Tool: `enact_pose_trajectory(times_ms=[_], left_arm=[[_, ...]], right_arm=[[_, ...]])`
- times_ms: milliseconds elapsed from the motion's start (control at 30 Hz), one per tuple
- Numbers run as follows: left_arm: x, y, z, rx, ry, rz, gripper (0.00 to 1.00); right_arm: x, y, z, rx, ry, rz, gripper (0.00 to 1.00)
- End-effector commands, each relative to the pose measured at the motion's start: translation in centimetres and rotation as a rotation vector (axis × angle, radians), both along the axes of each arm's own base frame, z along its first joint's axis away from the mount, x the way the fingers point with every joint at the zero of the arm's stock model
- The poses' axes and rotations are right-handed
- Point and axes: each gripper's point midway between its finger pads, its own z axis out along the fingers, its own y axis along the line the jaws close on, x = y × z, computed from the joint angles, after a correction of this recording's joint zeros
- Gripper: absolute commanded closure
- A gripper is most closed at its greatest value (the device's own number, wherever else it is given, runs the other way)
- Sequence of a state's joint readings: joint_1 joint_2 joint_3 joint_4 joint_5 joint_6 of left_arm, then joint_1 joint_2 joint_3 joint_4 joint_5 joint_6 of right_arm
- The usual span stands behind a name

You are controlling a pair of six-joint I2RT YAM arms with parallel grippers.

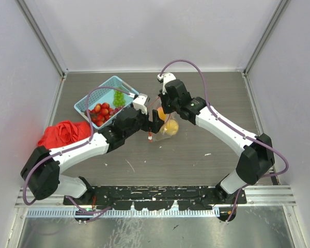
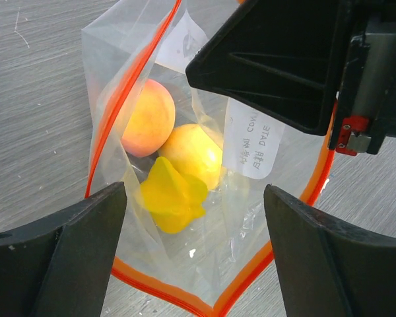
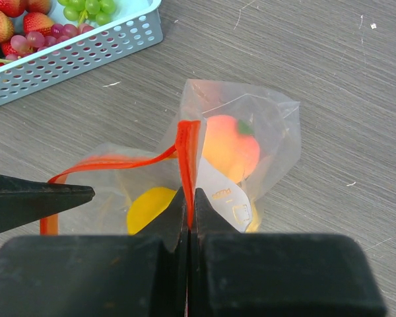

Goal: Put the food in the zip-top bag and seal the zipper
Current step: Place the fake fruit in the zipper food storage bag.

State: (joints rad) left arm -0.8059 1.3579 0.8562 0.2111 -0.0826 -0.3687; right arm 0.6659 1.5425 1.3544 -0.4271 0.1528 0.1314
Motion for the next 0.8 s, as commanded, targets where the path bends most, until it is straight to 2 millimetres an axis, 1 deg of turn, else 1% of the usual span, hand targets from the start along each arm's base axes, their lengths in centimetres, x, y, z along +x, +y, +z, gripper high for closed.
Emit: enact_pose_trajectory(times_ms=[0, 167, 233, 333, 533, 633, 767], left_arm=[[0.2, -0.3, 3.1, -0.042, -0.038, -0.006, 0.14], [-0.8, 0.1, 4.9, -0.069, -0.007, -0.011, 0.13], [-1.7, 0.8, 6.0, -0.089, 0.005, -0.012, 0.13], [-2.8, 1.5, 6.4, -0.096, 0.044, -0.011, 0.13], [-5.9, 1.8, 5.9, -0.136, 0.151, -0.057, 0.14], [-7.3, 1.5, 4.9, -0.126, 0.192, -0.073, 0.15], [-8.1, 0.9, 3.1, -0.099, 0.240, -0.074, 0.16]], right_arm=[[0.0, 0.3, 3.8, 0.078, -0.084, 0.007, 0.99], [0.0, 0.3, 4.0, 0.078, -0.091, 0.006, 0.99], [0.0, 0.3, 4.1, 0.079, -0.094, 0.005, 0.99], [0.1, 0.3, 4.2, 0.082, -0.097, 0.003, 0.99], [0.1, 0.2, 4.2, 0.081, -0.100, 0.001, 0.99], [0.2, 0.2, 4.1, 0.081, -0.100, -0.002, 0.99], [0.2, 0.2, 4.0, 0.079, -0.098, -0.005, 0.99]])
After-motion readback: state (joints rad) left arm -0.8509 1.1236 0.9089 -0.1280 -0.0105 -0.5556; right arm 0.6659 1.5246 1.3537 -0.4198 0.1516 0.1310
